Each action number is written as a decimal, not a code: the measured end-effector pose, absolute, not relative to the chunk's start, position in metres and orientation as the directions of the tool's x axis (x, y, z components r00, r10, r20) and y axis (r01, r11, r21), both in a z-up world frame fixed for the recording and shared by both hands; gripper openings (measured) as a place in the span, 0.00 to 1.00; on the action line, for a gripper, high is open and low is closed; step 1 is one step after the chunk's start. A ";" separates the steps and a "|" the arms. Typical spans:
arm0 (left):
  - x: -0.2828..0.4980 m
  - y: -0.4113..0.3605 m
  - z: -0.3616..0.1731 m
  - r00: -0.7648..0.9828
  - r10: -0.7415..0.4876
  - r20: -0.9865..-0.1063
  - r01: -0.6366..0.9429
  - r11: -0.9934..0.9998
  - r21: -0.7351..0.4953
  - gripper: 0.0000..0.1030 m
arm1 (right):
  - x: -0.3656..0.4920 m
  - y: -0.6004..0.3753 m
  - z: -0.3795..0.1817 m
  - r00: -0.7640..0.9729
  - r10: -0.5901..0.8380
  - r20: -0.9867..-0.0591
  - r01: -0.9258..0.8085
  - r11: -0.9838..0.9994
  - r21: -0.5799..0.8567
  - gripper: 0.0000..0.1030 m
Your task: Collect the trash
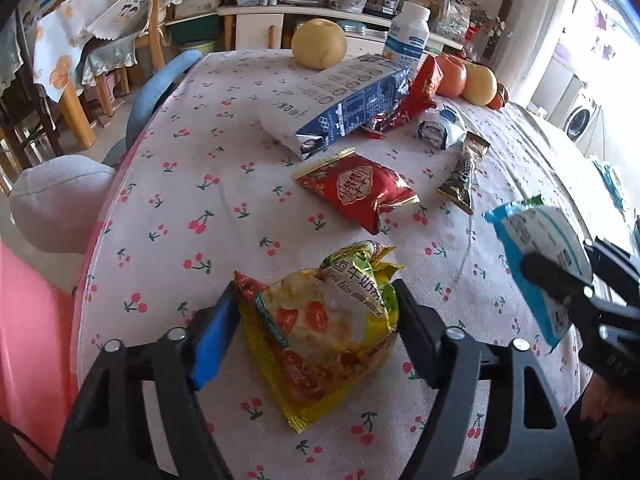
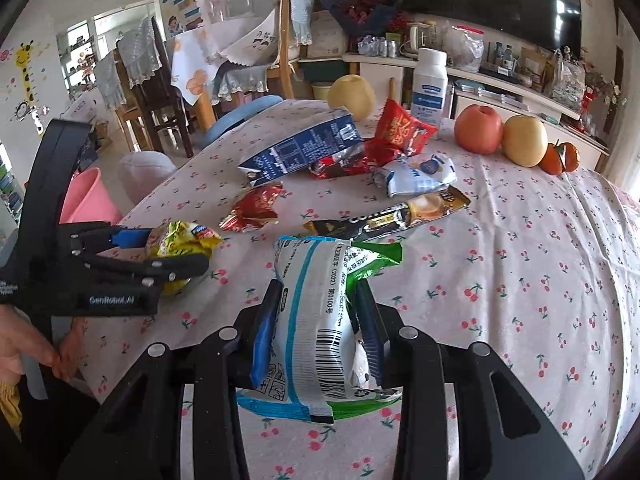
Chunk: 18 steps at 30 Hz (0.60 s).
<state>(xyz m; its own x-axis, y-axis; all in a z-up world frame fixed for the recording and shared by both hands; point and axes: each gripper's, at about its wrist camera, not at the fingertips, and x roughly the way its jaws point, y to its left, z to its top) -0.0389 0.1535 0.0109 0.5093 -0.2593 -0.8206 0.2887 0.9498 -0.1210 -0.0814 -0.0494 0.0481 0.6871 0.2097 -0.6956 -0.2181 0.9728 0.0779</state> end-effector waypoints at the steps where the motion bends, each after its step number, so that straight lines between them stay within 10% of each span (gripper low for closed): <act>1: -0.039 0.155 0.011 0.510 -0.262 -0.819 0.286 0.950 -0.126 0.68 | -0.082 -0.046 0.048 0.684 0.215 -0.697 -0.222 0.972 0.081 0.38; 18: -0.056 0.233 0.065 0.692 -0.300 -0.656 0.148 0.949 -0.278 0.62 | -0.082 0.013 0.076 0.640 0.396 -0.659 -0.318 0.917 0.242 0.38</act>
